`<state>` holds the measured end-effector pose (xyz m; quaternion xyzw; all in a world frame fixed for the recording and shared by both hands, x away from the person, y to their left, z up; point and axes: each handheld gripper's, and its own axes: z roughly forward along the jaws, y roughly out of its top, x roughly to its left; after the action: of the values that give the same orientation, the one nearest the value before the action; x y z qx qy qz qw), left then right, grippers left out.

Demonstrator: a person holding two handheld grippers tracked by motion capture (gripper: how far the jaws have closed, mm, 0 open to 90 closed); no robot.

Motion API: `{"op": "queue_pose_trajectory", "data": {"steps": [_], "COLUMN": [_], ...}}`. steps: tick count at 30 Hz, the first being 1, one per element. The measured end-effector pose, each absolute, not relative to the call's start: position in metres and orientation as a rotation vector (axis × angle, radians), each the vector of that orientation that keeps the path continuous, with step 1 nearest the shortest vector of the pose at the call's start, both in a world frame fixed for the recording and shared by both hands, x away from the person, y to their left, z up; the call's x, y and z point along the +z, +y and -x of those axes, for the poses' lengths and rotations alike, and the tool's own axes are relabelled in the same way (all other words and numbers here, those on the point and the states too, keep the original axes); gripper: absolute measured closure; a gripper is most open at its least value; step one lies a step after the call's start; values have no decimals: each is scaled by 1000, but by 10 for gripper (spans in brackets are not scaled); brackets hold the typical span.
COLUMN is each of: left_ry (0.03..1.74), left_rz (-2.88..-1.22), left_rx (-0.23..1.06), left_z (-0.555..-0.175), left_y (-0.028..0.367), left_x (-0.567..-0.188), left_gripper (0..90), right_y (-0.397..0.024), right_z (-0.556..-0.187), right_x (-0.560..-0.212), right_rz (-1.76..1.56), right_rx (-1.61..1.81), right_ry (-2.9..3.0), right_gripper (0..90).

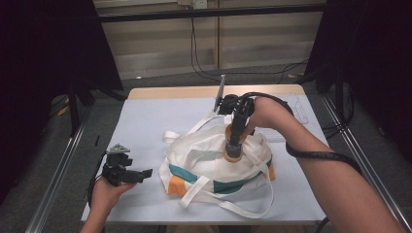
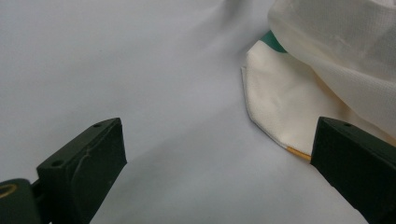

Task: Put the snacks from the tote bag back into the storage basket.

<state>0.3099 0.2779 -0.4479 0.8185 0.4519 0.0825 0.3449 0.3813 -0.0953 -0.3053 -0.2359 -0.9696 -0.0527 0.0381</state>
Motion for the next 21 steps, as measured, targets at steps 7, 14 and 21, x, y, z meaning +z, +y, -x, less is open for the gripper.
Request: {"op": "queue_pose_trajectory", "data": {"steps": [7, 14, 21], "left_ry": [1178, 1179, 1180], "left_rz": [-2112, -2113, -2100], "left_rx": [212, 210, 217], "left_z": [-310, -309, -309], "left_y": [277, 277, 275], "left_x": [-448, -448, -448], "left_gripper": [31, 31, 31], "right_y": [-97, -100, -103], "right_z": [-384, -387, -391], "right_x": [-296, -290, -281], "right_rz": [732, 755, 782], "right_rx": [-153, -155, -171], "right_ry": [-2980, -2974, -2973], "right_gripper": [301, 301, 301]}}
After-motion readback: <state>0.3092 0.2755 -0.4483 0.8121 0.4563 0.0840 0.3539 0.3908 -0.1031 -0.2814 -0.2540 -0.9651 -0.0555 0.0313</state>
